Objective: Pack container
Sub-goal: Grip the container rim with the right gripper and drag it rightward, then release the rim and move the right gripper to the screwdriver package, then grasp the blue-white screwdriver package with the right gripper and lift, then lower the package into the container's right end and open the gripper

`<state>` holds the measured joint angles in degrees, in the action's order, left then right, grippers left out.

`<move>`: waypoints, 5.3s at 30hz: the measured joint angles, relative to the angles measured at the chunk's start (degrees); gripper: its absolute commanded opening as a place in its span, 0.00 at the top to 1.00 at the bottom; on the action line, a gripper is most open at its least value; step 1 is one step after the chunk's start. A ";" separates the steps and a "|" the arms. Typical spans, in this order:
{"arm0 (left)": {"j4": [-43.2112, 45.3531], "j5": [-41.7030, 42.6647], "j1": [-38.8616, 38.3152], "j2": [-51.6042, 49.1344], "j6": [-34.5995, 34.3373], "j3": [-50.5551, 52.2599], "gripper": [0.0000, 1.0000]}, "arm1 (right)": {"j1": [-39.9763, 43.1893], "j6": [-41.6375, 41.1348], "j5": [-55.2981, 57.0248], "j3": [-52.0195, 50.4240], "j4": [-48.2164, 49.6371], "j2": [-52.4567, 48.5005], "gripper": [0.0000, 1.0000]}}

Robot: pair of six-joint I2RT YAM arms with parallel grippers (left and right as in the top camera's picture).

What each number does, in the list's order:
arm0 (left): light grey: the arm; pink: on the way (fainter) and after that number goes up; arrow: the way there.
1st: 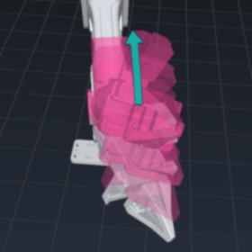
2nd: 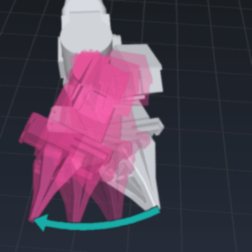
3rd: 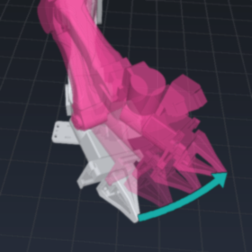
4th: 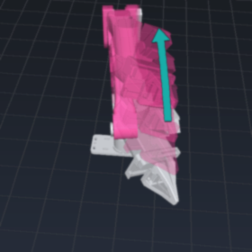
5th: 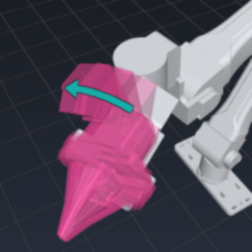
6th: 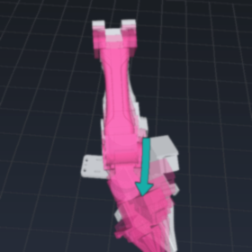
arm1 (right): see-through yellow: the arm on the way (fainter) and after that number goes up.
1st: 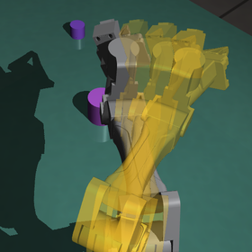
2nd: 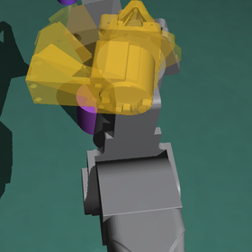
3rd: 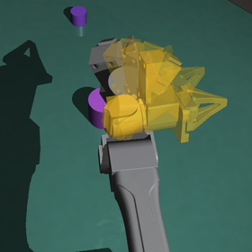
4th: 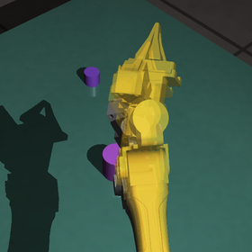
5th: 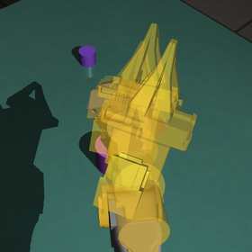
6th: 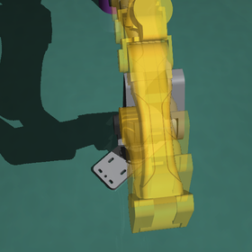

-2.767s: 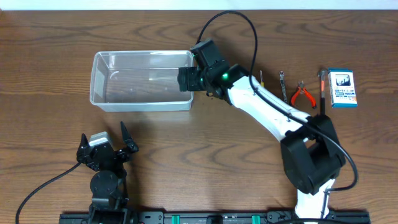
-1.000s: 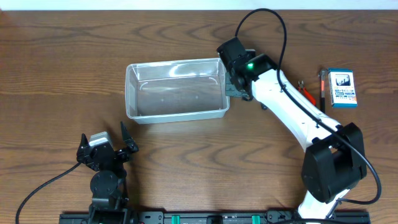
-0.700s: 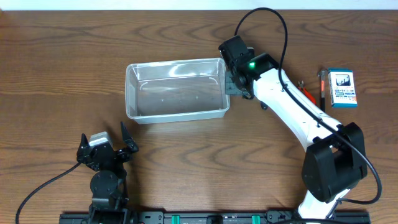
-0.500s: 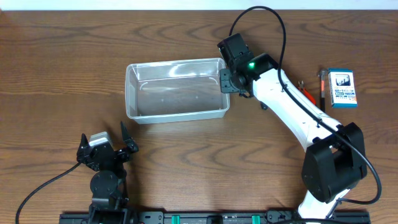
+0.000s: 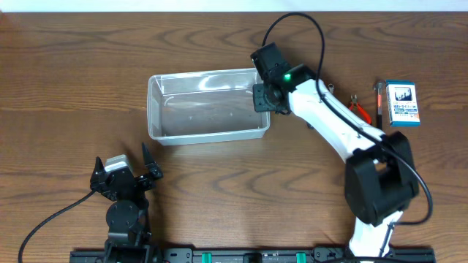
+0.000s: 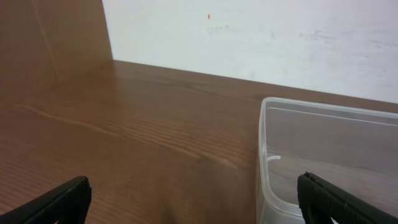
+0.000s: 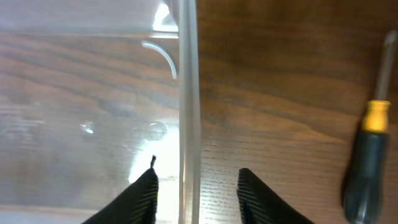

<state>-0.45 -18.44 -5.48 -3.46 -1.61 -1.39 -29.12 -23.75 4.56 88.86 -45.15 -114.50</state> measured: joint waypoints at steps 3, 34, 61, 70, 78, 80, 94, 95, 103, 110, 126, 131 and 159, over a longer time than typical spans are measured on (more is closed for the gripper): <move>0.02 0.00 0.00 0.00 0.00 0.00 0.02 | 0.00 -0.15 -0.44 0.00 0.00 -1.31 0.67; 0.02 0.00 0.00 0.00 0.00 0.00 0.02 | 2.86 -5.51 4.42 -0.13 -3.50 1.97 0.31; 0.02 0.00 0.00 0.00 0.00 0.00 0.02 | 48.96 26.60 1.29 0.42 -5.27 13.92 0.09; 0.00 0.00 0.00 0.00 0.00 0.00 0.02 | 56.19 34.91 -7.37 0.42 -3.87 4.04 0.04; 0.02 0.00 0.00 0.00 0.00 0.00 0.02 | 56.15 37.81 -8.59 0.42 1.36 -4.33 0.01; 0.02 0.00 0.00 0.00 0.00 0.00 0.02 | 56.15 38.01 -8.35 0.39 2.08 -5.60 0.01; 0.00 0.02 0.00 0.00 0.00 0.00 0.02 | 54.01 39.23 -8.13 0.52 4.24 -10.32 0.13; 0.02 0.00 0.00 0.00 0.00 0.00 0.02 | 53.94 39.12 -8.09 0.52 4.24 -10.32 0.18; 0.02 0.00 0.00 0.00 0.00 0.00 0.02 | 53.94 36.96 -7.74 0.81 2.73 -10.32 0.38; 0.02 0.00 0.00 0.00 0.00 0.00 0.02 | 53.94 33.05 -7.56 3.08 -5.51 -9.94 0.46; 0.02 0.00 0.00 0.00 0.02 0.00 0.02 | 28.22 16.68 -8.61 11.43 -12.07 18.29 0.48; 0.02 0.00 0.00 0.00 0.02 0.00 0.02 | 15.32 6.73 -7.34 11.37 -11.08 17.55 0.50; 0.02 0.00 0.00 0.00 0.02 0.00 0.02 | -3.52 -10.49 3.37 10.29 -7.54 -3.23 0.44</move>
<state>-0.43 -18.44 -5.48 -3.46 -1.58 -1.39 -32.64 -34.24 7.92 99.15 -52.69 -117.73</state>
